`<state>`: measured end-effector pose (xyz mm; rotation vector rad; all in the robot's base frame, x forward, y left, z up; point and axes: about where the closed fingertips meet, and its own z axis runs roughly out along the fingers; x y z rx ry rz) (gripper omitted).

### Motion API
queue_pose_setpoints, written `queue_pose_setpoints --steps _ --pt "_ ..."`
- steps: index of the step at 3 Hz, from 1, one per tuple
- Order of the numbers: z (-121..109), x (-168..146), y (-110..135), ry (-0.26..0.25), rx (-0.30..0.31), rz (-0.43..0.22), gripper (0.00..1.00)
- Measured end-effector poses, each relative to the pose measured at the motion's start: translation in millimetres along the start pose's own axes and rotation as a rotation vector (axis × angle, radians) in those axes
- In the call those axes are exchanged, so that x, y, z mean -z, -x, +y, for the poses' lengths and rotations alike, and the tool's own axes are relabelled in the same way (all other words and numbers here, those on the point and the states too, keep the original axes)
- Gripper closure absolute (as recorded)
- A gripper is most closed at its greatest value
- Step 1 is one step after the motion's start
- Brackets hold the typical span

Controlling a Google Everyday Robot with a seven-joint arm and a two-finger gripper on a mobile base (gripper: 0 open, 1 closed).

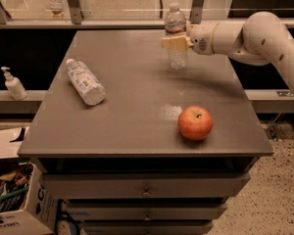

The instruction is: Knock water bottle over

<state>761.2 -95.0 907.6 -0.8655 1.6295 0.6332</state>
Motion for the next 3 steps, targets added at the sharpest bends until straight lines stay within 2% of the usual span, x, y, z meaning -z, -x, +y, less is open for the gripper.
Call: queue_pose_setpoints --steps 1,2,3 --pt "1.1 10.9 19.8 0.023 0.037 0.003 0.86" --pt "15.8 21.0 40.8 0.064 0.166 0.062 1.0" --pt "33.2 27.9 49.6 0.105 0.325 0.153 1.0"
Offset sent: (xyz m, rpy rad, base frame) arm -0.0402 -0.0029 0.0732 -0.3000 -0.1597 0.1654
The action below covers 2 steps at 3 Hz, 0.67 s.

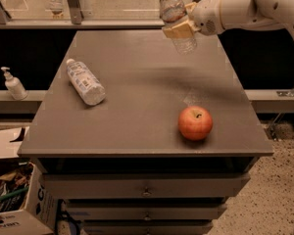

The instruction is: Knock water bottle over

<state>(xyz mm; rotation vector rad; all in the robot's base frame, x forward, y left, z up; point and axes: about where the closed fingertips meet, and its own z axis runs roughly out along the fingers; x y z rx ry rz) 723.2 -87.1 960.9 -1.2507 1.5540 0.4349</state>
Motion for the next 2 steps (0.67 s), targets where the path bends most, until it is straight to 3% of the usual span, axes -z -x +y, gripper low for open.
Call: queue_pose_setpoints --steps 2 --pt "38.0 -1.1 -10.7 0.128 0.337 0.228 1.0"
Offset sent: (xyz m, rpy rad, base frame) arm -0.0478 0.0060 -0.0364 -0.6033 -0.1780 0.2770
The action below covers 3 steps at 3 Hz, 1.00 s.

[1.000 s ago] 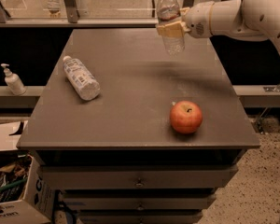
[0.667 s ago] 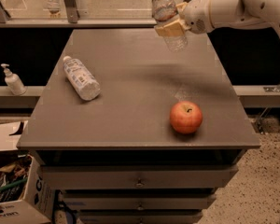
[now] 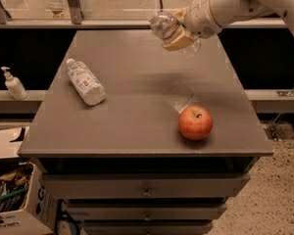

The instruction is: Knock water bottle over

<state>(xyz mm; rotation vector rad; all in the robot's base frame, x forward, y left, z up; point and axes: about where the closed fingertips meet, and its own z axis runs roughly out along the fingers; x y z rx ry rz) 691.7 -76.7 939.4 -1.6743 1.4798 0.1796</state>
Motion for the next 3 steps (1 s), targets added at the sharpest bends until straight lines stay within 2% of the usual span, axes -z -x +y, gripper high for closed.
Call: queue_pose_setpoints --steps 1,2,3 --pt "20.5 -9.9 -5.1 0.085 0.156 0.08 1.0" --pt "34.6 -16.7 -14.3 0.169 0.277 0.13 1.0" --pt "48.6 -22.1 -24.1 0.266 0.373 0.139 1.0"
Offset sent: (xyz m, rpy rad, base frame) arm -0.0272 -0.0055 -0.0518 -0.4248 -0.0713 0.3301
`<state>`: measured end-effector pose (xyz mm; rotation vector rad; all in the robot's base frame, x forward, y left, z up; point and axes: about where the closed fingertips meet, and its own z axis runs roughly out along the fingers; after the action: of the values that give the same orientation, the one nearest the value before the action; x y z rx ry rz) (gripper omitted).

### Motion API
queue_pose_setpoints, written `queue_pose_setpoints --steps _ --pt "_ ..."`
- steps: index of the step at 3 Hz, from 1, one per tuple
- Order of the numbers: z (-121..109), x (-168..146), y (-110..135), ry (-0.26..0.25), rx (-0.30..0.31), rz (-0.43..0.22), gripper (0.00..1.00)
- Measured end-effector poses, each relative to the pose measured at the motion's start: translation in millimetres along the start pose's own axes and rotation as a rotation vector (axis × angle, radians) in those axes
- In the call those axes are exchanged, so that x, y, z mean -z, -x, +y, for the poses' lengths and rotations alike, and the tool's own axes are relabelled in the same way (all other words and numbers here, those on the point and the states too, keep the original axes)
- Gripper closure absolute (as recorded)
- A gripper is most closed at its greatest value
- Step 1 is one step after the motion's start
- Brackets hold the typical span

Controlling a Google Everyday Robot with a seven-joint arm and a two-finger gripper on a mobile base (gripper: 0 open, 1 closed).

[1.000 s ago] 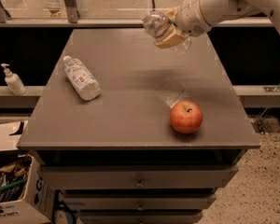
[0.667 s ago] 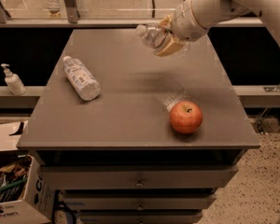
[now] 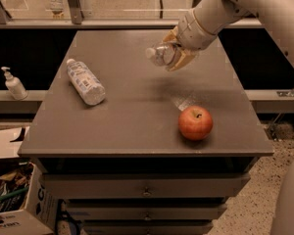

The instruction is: Knock water bottle over

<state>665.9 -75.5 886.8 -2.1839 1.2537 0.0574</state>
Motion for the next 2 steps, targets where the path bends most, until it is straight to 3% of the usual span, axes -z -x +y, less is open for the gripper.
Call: queue_pose_setpoints --steps 2 --pt "30.4 -19.5 -7.0 0.149 0.131 0.007 1.0"
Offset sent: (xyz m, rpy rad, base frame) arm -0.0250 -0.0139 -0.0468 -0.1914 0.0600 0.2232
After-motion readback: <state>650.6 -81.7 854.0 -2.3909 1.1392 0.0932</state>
